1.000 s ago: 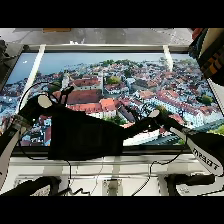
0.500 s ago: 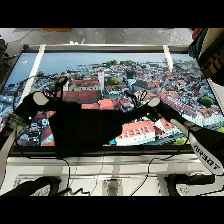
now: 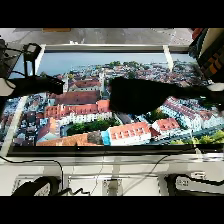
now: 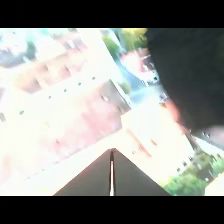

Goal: Fold the clothes and pants, and hang the long-sleeved shirts on hangers.

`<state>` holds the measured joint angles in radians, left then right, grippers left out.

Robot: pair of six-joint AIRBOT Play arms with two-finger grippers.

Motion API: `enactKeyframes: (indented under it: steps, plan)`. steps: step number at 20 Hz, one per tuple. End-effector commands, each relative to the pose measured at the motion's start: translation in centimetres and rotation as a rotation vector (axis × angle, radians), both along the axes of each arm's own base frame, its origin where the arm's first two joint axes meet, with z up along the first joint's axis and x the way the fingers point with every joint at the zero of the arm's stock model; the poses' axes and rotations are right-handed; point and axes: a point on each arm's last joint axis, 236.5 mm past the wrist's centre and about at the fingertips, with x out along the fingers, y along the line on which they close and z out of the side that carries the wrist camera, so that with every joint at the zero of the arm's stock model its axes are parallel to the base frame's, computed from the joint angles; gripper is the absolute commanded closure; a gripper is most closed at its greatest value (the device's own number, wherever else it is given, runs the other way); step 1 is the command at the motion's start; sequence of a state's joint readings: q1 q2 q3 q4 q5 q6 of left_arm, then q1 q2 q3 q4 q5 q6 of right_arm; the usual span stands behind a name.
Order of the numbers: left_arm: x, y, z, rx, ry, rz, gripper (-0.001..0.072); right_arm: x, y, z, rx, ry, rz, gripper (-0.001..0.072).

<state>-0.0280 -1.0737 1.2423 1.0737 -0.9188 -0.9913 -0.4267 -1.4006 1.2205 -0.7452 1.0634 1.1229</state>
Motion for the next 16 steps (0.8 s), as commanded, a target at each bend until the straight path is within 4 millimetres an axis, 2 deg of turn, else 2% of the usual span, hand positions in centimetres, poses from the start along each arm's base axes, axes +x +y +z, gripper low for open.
enactKeyframes:
  steps: [1,3,5,7,9,10,12,14,15,16]
  plan:
    - [-0.5,0.6,2.1,0.018,-0.061,-0.001,0.0699,-5.3,-12.8,1.7,-0.036,0.044,-0.308,0.0685]
    - [-0.5,0.6,2.1,0.018,-0.061,-0.002,0.0699,-9.9,-18.1,1.4,-0.042,0.109,-0.464,0.0685]
    - [-0.5,0.5,2.1,0.018,-0.060,-0.002,0.0698,-15.0,-22.1,0.4,-0.046,0.190,-0.600,0.0685]
    - [-0.5,0.5,2.1,0.018,-0.060,-0.002,0.0698,-20.4,-24.7,-1.2,-0.048,0.300,-0.687,0.0685]
    - [-0.5,0.5,2.1,0.018,-0.060,-0.002,0.0699,-26.0,-26.2,-3.0,0.004,0.435,-0.846,0.0685]
    - [-0.5,0.5,2.1,0.018,-0.060,-0.002,0.0698,-28.3,-26.5,-3.7,0.042,0.486,-0.937,0.0685]
    - [-0.5,0.5,2.1,0.017,-0.061,-0.002,0.0698,-32.1,-25.8,-5.4,0.109,0.564,-1.064,0.0685]
    - [-0.5,0.5,2.1,0.017,-0.061,-0.002,0.0699,-34.2,-23.8,-7.3,0.196,0.642,-1.146,0.0680]
    - [-0.5,0.5,2.1,0.017,-0.061,-0.002,0.0698,-34.8,-22.6,-8.3,0.239,0.685,-1.175,0.0571]
    - [-0.5,0.5,2.1,0.017,-0.061,-0.002,0.0698,-35.1,-21.9,-8.9,0.259,0.713,-1.178,0.0336]
